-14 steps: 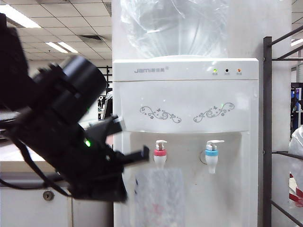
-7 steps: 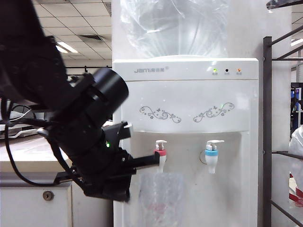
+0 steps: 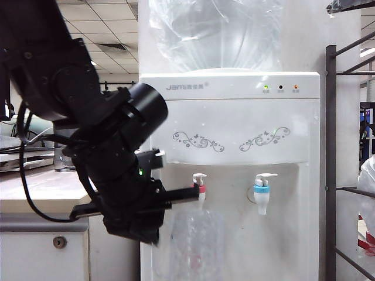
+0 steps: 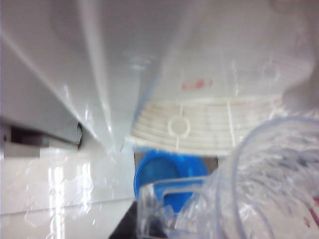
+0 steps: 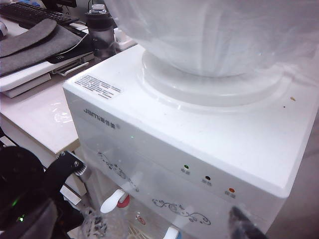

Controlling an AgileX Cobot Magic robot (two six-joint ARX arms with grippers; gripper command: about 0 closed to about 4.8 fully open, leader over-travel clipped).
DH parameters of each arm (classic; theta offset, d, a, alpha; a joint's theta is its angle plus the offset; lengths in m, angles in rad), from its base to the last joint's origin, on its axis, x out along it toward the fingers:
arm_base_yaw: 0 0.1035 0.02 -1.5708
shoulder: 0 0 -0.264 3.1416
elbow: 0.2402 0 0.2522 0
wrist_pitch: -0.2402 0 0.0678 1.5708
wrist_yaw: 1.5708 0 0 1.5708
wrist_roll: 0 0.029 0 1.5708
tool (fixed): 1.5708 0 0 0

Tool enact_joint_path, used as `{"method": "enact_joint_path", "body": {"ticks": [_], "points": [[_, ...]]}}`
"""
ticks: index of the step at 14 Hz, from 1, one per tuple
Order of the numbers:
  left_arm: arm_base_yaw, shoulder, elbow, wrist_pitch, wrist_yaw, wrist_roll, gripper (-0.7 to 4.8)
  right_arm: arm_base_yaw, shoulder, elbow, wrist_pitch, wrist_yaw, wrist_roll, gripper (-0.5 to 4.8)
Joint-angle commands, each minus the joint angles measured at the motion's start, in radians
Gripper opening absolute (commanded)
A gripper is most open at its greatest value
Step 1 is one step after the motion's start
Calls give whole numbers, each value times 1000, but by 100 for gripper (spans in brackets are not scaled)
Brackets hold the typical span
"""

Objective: Pick up the plastic mug from the left desk, go to the hot water outlet of the water dispenser, press the vertical switch to get some water, then put the mug back on the desk.

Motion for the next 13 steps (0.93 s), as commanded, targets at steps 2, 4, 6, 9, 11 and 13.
{"method": "enact_joint_path", "body": {"ticks": [2, 4, 6, 9, 11, 13], "points": [[25, -3, 51, 1, 8, -10, -6, 2, -3, 6, 17, -6, 2, 479], [52, 2, 83, -35, 40, -10, -6, 2, -3, 6, 16, -6, 2, 479], [109, 7, 113, 50, 104, 38, -6, 2, 24, 6, 10, -29, 2, 479], [14, 2, 114, 16, 275, 113, -5, 2, 82, 6, 1, -98, 1, 479], [-29, -5, 114, 45, 150, 121, -6, 2, 82, 6, 1, -106, 1, 479], [-34, -5, 114, 31, -24, 72, -6, 2, 80, 6, 0, -113, 1, 479]]}}
